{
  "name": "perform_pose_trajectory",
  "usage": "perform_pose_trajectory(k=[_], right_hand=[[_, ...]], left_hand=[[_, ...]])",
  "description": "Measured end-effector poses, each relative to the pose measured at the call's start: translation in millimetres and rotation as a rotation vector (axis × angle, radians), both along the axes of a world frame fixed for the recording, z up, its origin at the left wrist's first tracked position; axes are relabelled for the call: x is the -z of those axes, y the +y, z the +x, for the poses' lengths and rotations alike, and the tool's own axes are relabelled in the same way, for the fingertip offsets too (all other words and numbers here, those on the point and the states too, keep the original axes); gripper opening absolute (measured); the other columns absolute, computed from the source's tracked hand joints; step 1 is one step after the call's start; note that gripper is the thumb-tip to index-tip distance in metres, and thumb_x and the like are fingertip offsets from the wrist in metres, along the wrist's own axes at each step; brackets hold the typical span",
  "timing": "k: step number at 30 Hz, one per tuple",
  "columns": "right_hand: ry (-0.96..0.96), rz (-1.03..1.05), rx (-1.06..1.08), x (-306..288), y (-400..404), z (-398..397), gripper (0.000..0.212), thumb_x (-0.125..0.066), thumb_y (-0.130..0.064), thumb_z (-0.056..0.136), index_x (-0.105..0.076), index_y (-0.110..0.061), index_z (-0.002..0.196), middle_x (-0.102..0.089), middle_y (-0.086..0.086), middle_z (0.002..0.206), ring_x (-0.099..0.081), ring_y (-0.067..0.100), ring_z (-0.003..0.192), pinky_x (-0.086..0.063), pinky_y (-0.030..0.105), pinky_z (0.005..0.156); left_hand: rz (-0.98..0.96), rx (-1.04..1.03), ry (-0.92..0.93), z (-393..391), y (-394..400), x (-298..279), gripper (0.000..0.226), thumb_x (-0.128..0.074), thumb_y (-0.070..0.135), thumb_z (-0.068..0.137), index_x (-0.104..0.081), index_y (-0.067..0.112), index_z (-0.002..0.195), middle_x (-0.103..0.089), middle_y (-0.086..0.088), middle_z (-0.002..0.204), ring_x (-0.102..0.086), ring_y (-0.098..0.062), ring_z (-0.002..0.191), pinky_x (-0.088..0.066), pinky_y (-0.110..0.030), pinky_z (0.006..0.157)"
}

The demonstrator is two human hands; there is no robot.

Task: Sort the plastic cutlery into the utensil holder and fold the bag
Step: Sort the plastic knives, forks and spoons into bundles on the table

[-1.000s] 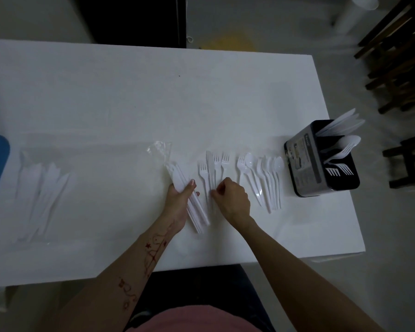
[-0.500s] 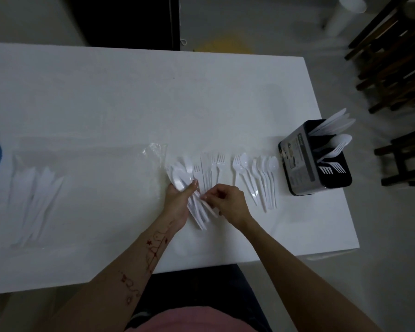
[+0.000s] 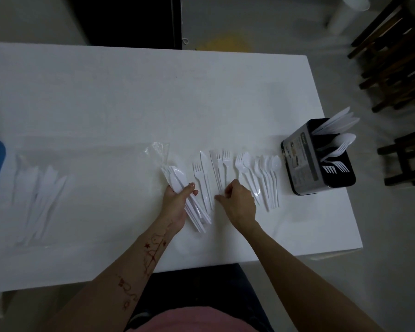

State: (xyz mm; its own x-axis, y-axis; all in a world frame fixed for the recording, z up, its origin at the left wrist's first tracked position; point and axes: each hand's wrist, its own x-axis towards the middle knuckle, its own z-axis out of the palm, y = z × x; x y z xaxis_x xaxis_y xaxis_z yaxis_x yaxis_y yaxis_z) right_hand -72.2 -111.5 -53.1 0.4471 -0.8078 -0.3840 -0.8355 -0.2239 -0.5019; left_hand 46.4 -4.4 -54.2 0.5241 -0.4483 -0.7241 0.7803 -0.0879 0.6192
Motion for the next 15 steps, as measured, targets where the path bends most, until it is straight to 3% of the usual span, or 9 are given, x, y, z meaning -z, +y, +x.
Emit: perform_pose_trajectory(k=[3, 7, 10, 15], right_hand=[[0.002, 0.015, -0.021, 1, -3, 0, 0.018, -0.071, -0.021, 0.089, -0.058, -0.009, 0.095, -0.066, 0.005, 0.087, -0.061, 0.017, 0.074, -0.049, 0.025, 0.07], [-0.057, 0.014, -0.026, -3, -4, -4, 0.009, -0.067, -0.014, 0.088, -0.062, -0.008, 0.093, -0.066, 0.004, 0.082, -0.061, 0.016, 0.07, -0.047, 0.019, 0.062], [-0.226, 0.066, -0.046, -5, -3, -9, 0.008, -0.069, -0.015, 0.086, -0.062, -0.012, 0.091, -0.066, -0.002, 0.08, -0.066, 0.015, 0.068, -0.058, 0.028, 0.064], [-0.343, 0.073, -0.303, -12, 0, -10, 0.009, -0.073, -0.014, 0.082, -0.069, -0.013, 0.091, -0.069, -0.002, 0.086, -0.063, 0.007, 0.071, -0.049, 0.008, 0.066]], left_hand=[[-0.006, 0.01, 0.002, 0, -2, 0, 0.022, -0.068, 0.007, 0.085, -0.062, 0.02, 0.101, -0.068, -0.001, 0.097, -0.064, -0.022, 0.092, -0.053, -0.041, 0.087], [-0.012, 0.027, -0.006, 0, -6, -1, 0.018, -0.067, 0.006, 0.086, -0.063, 0.019, 0.098, -0.069, -0.002, 0.092, -0.065, -0.02, 0.087, -0.053, -0.041, 0.085], [-0.042, 0.054, -0.046, 0, -6, 1, 0.017, -0.068, 0.006, 0.085, -0.065, 0.013, 0.1, -0.069, -0.007, 0.09, -0.065, -0.022, 0.085, -0.054, -0.041, 0.087], [-0.088, 0.078, -0.056, -2, -8, 1, 0.03, -0.068, 0.006, 0.085, -0.063, 0.007, 0.114, -0.071, -0.011, 0.103, -0.069, -0.025, 0.095, -0.056, -0.04, 0.083]])
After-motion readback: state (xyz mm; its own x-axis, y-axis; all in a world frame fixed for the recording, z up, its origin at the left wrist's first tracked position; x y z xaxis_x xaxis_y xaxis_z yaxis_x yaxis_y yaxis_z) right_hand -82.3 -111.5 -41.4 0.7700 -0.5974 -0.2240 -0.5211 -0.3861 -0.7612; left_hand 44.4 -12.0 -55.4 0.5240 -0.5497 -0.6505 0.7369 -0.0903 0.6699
